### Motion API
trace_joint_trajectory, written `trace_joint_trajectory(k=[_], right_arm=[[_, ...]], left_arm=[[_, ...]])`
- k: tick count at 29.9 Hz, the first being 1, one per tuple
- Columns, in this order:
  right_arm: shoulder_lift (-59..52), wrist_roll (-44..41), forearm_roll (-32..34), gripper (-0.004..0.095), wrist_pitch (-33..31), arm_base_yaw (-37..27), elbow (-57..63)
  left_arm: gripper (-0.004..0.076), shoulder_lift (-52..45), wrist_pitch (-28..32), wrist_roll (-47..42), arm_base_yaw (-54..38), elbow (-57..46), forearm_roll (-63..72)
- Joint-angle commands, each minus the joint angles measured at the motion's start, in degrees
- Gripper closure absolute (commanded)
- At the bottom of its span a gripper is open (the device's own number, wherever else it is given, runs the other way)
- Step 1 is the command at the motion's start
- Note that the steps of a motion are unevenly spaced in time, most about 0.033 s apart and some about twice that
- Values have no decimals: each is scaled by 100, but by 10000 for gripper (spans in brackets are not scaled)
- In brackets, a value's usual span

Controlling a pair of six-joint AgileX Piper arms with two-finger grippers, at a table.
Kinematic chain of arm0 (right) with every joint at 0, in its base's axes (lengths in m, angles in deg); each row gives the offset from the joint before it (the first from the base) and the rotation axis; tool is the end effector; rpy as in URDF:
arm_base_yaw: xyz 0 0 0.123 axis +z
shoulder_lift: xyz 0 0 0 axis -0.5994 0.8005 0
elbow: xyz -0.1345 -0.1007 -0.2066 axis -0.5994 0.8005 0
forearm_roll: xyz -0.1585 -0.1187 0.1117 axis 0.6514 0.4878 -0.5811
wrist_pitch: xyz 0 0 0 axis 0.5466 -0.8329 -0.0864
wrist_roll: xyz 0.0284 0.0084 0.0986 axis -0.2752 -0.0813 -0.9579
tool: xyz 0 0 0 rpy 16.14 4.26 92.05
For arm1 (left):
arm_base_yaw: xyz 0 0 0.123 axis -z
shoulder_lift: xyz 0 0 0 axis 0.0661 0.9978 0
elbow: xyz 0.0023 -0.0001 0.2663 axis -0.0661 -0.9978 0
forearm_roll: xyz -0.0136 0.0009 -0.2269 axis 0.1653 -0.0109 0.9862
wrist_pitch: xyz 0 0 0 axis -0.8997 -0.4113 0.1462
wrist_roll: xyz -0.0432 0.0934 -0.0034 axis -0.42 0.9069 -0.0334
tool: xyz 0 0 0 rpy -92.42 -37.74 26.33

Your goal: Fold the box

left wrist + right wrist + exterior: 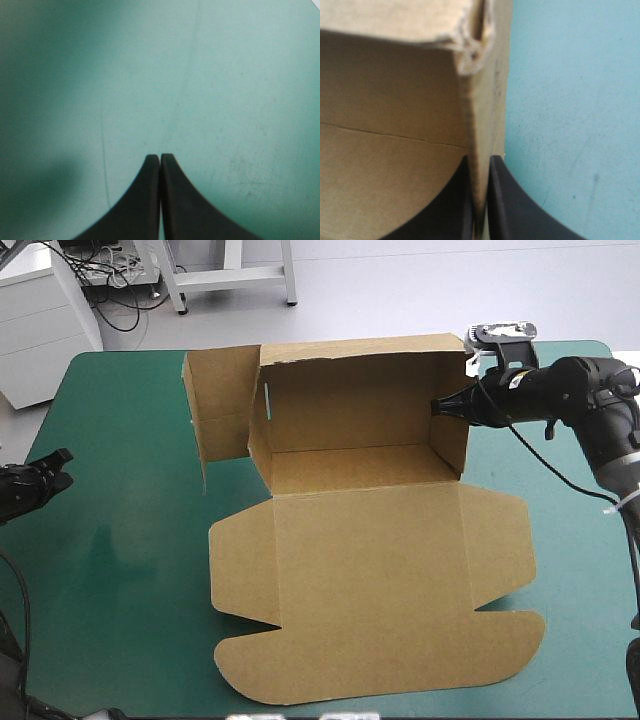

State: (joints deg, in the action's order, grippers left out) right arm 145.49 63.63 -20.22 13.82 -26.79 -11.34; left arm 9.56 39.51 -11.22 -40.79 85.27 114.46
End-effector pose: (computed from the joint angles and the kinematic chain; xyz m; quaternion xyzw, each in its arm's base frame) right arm 0.3019 0.0747 0.3810 -0.1051 0.9148 0.1329 0.3665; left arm 0.2842 0.1431 0.2462 -0.2865 0.8699 -0.1996 0.3483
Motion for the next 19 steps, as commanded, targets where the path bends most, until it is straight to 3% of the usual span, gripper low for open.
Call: trace_joint_trajectory(k=[1,6,19], right_arm=[[-155,-189,-133,910,-311,-19,-234],[209,-215,-150,910,-1511,-19,-234],[1268,-332,-250,911,-1491,14,-229]], left_arm=[[756,-218,22,9,-2,123,205],[756,-218,22,9,-2,123,205],[756,-218,-118,9,9,123,200]])
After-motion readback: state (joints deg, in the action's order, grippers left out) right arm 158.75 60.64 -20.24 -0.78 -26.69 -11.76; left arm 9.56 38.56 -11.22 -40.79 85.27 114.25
